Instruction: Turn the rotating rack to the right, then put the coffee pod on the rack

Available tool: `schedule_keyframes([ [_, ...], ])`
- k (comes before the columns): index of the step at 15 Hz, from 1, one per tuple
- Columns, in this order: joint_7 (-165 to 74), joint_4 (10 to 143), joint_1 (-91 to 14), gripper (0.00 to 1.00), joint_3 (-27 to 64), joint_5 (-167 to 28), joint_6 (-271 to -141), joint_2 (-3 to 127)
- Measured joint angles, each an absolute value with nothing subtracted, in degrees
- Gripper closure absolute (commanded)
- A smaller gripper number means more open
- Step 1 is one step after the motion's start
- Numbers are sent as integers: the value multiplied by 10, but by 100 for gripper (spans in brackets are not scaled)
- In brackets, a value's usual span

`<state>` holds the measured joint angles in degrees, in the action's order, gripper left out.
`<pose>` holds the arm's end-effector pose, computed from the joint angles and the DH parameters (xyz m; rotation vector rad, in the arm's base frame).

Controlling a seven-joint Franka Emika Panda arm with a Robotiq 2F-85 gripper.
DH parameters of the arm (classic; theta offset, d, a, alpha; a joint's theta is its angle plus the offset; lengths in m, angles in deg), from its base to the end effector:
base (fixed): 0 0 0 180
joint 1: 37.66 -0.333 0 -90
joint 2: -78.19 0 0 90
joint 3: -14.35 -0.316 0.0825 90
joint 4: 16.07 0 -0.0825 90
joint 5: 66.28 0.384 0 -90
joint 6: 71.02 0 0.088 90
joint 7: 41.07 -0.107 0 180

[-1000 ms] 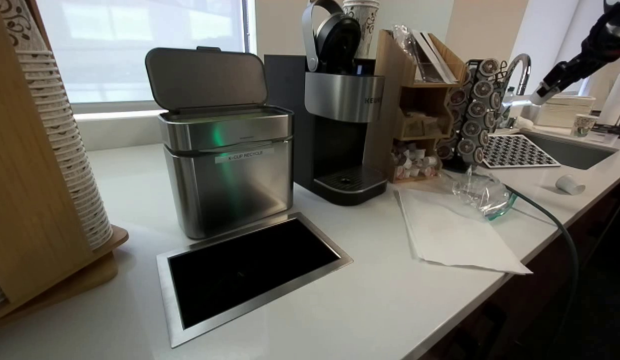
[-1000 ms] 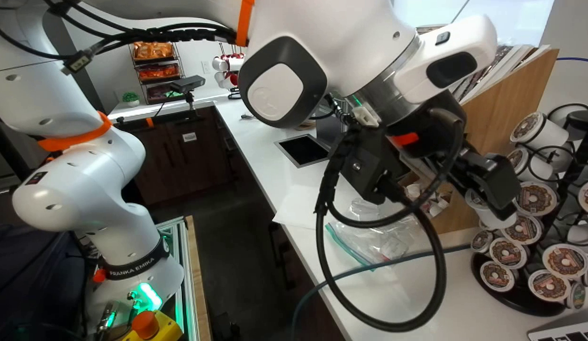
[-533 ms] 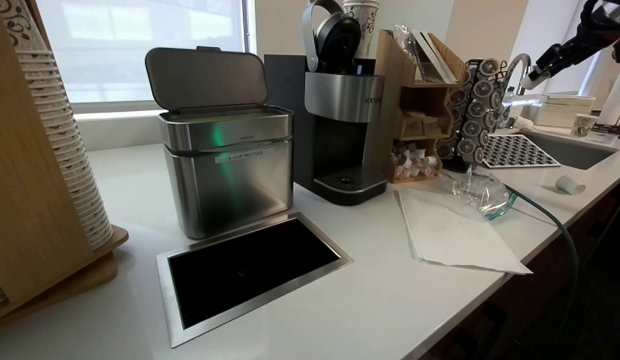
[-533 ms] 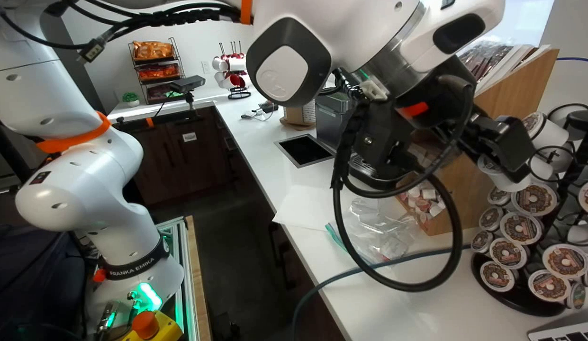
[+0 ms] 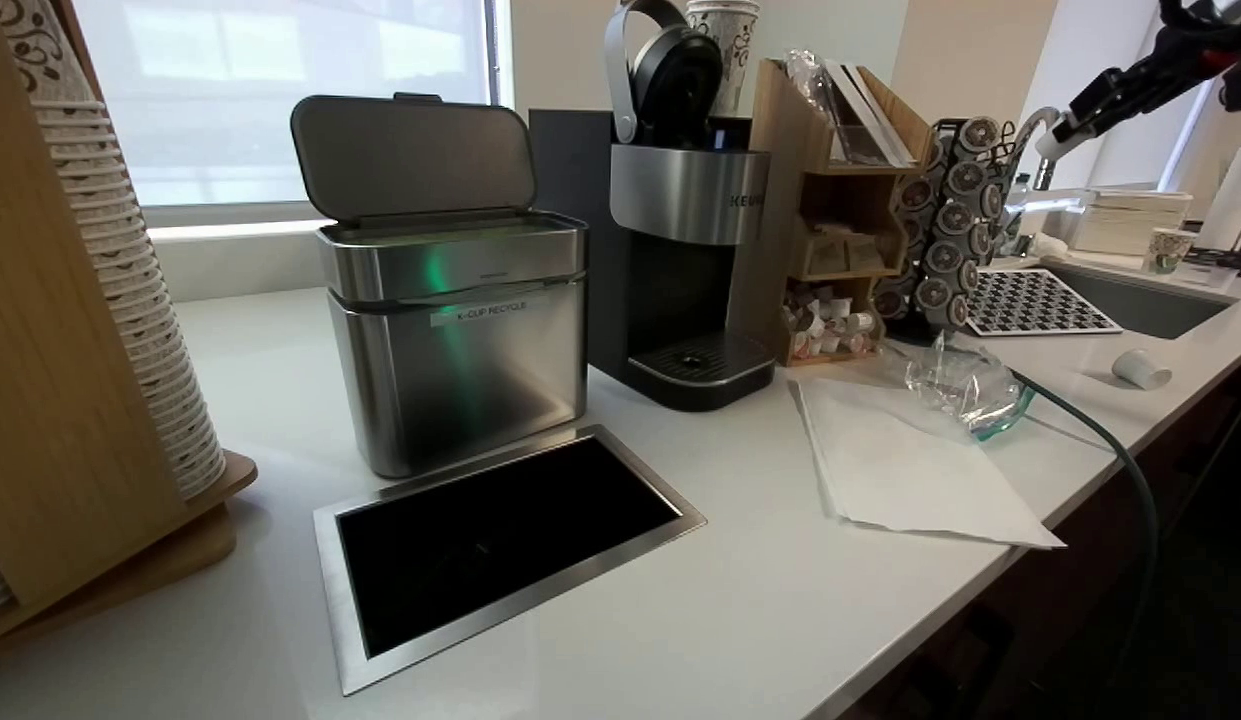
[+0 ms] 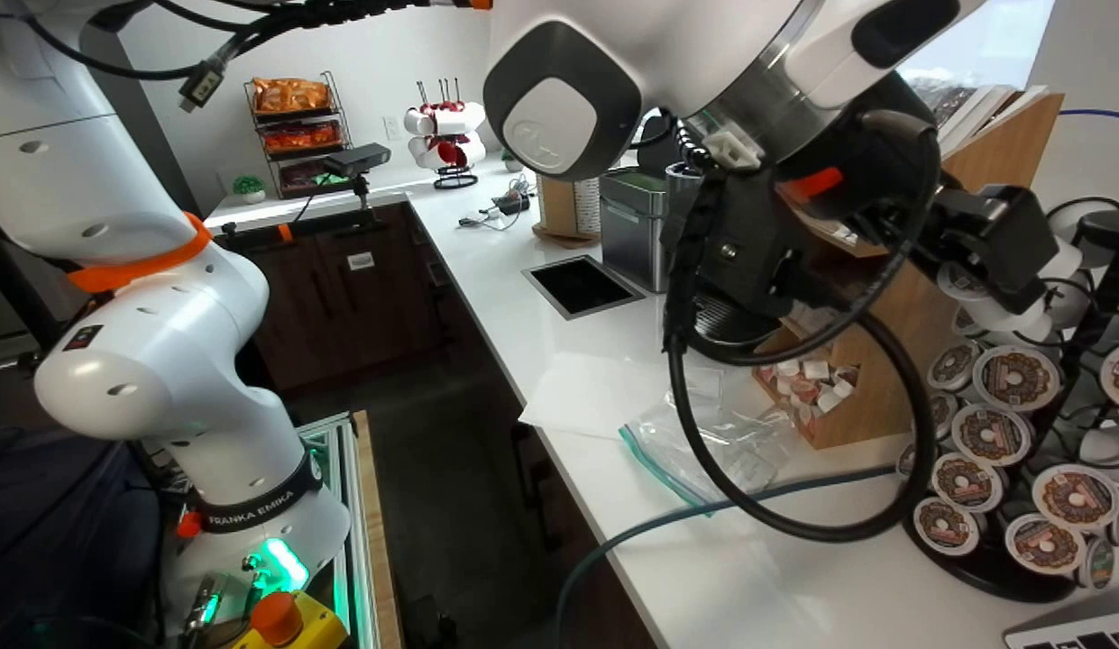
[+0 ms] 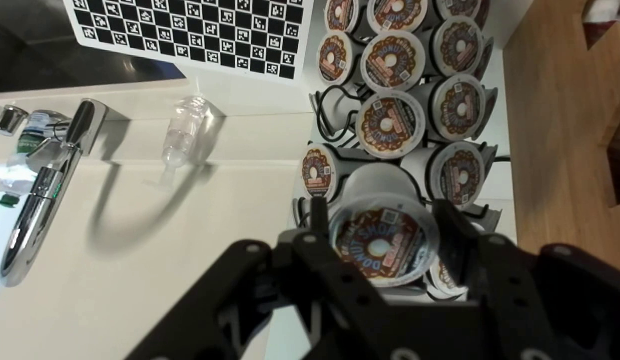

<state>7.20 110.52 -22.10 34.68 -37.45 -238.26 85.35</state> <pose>0.4270 -0.3543 0.5209 2.6131 -0.3219 1.1531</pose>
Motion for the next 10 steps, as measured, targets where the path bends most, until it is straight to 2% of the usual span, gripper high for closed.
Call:
schedule_keyframes([
  [10, 131, 1066, -232, 71, 355, -306, -2373, 813],
])
